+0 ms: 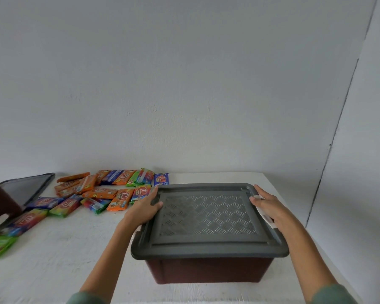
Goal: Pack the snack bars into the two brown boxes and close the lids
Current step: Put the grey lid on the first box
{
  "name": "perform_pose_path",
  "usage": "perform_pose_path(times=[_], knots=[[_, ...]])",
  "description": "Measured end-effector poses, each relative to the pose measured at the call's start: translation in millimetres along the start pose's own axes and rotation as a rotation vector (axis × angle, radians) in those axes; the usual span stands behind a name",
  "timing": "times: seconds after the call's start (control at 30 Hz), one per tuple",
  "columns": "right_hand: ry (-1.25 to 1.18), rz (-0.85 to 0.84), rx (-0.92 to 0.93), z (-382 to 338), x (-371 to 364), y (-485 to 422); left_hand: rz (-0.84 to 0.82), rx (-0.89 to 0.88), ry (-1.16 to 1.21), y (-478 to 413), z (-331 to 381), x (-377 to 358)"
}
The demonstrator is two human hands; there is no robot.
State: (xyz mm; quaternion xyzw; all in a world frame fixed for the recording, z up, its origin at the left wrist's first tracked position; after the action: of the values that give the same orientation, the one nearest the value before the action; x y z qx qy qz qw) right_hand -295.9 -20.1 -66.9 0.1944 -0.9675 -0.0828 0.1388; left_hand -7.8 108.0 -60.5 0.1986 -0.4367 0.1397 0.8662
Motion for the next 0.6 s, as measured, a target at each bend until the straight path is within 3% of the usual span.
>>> perform_pose_path(times=[0.23,0.3,0.4,0.47,0.6], knots=[[-0.001,-0.007,-0.001,-2,0,3,0.347,-0.036,-0.385,22,20,-7],[-0.002,-0.006,-0.001,-3,-1,5,0.421,-0.07,-0.338,25,20,-4],[0.011,0.004,-0.002,-5,-1,8,0.456,-0.089,-0.059,20,4,18],[0.026,0.009,-0.005,-7,-2,11,0.366,-0.036,0.132,15,-11,29],[0.028,0.017,-0.007,-9,-2,12,-0.01,-0.016,0.526,17,-15,5]])
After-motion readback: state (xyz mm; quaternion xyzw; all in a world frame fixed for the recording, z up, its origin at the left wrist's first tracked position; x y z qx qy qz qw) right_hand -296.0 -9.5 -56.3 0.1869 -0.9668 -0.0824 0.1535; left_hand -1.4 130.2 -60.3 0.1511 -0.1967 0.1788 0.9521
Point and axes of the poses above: each hand's wrist, its own y-axis away from the middle knuckle, its own x-axis out of the back of the hand, z = x × y, the point moved 6 cm from there along -y, towards the middle knuckle, and after that the axes turned 4 degrees about -z, right-handed, at the moved point
